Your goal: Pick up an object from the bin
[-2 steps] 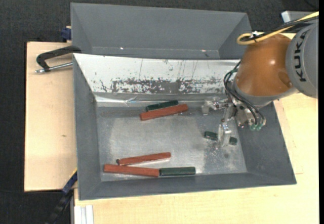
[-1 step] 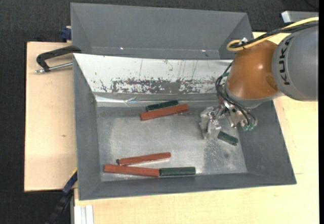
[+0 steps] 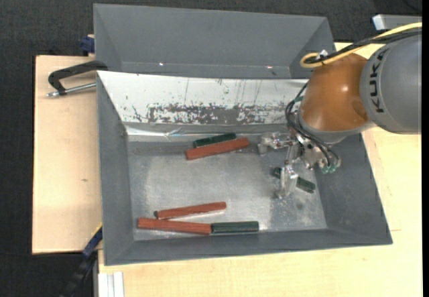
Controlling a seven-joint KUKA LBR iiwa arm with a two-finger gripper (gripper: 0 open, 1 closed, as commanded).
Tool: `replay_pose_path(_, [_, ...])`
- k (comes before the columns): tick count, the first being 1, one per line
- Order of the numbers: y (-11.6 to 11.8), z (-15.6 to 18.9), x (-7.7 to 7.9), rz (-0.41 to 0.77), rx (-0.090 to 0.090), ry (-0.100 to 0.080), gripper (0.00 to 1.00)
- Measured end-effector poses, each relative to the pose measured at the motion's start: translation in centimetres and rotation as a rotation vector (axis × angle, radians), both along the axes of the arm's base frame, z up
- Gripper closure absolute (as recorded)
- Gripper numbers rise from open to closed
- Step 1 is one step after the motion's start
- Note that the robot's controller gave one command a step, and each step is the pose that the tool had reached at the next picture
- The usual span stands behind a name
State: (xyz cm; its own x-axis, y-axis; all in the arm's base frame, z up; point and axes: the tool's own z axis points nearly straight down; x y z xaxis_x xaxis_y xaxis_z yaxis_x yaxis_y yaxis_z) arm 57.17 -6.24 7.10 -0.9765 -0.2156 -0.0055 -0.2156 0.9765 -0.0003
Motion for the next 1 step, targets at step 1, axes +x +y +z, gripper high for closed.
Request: replay_pose_path(1, [0.0,0.0,0.0,0.0,0.0,0.0,0.0])
